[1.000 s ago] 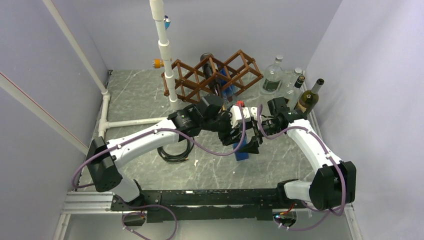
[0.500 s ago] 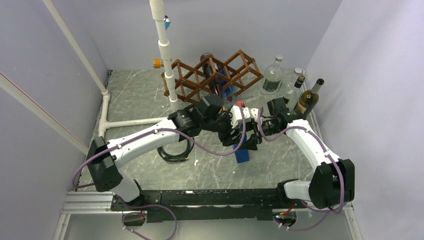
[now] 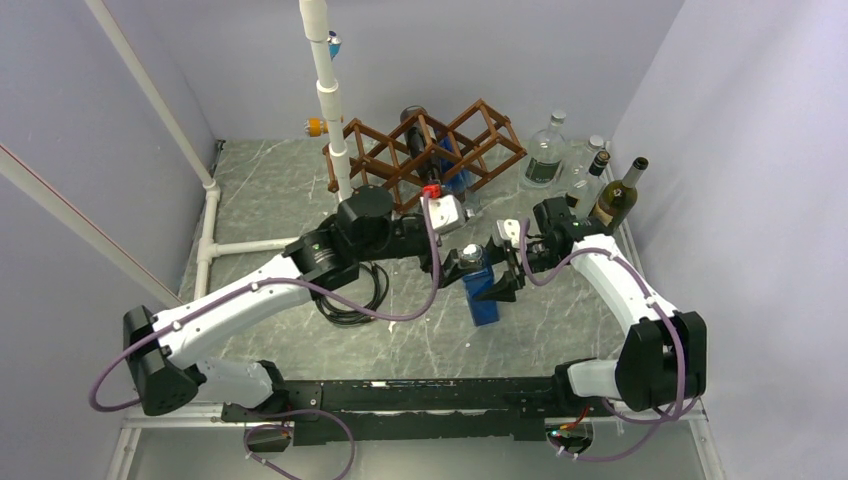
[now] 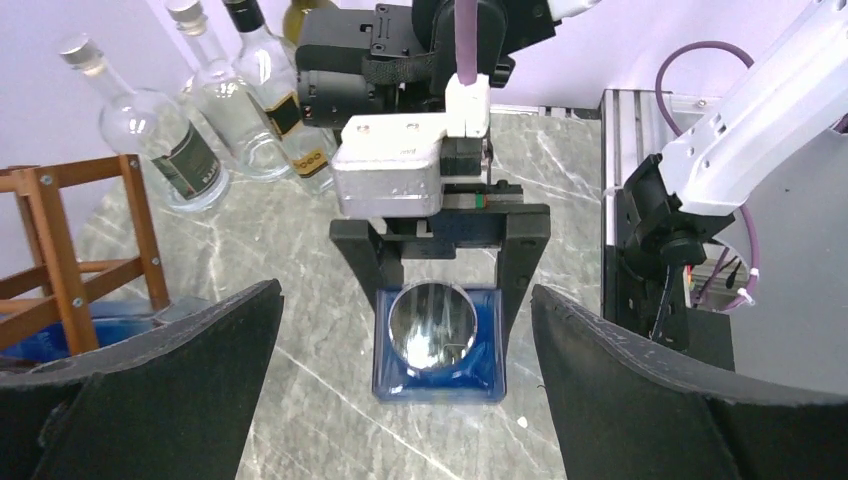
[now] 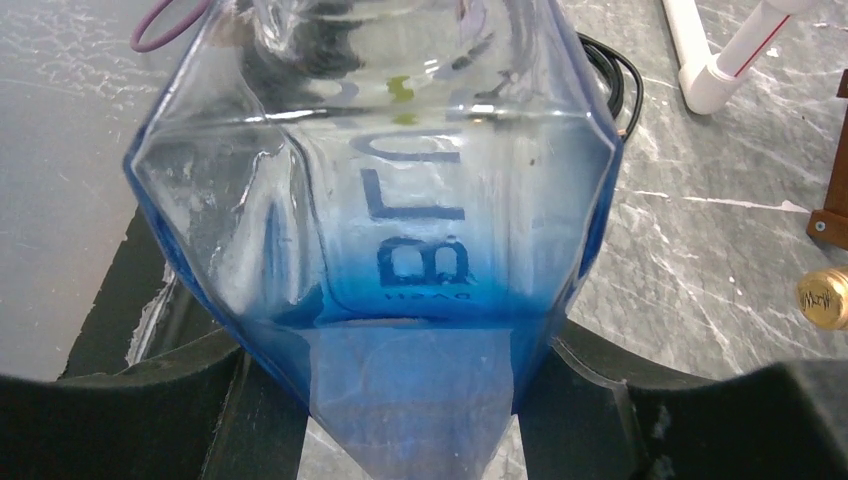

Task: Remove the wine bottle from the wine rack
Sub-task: Place the wine bottle at the center of the board.

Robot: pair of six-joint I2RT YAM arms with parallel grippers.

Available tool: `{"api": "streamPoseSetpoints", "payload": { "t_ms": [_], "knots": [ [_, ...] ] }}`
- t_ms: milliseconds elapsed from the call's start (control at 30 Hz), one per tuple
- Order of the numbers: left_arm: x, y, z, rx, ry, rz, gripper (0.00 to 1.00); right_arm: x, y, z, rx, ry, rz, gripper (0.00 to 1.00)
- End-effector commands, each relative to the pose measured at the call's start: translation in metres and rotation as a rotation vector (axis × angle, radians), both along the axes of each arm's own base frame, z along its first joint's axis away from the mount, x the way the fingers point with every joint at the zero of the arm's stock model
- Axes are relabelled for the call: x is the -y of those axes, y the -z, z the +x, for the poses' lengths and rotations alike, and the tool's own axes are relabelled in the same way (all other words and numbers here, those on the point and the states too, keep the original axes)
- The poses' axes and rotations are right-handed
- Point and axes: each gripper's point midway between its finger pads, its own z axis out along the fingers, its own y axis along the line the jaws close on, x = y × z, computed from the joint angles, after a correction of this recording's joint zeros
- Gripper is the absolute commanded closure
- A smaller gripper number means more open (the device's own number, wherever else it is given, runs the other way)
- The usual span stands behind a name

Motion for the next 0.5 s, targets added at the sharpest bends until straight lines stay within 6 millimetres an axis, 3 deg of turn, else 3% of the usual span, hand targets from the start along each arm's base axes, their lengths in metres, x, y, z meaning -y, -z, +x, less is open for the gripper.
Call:
{"api": "streamPoseSetpoints", "payload": {
  "t_ms": [0,167,467],
  "knots": [
    [-0.023,-0.013,0.006,0.032,-0.074,-0.042,0.01,0.008,-0.003,-0.002,-0.015,0.01,-0.004,1.0],
    [-0.059,-0.01,0.018,0.019,-0.196,-0.082,0.0,0.02,-0.015,0.007,0.012,0.087,0.025,1.0],
    [-0.107,0.029,0.03,-0.026,-0.339,0.036,0.0,0.054,-0.044,0.036,0.034,0.302,0.09,1.0]
  ]
}}
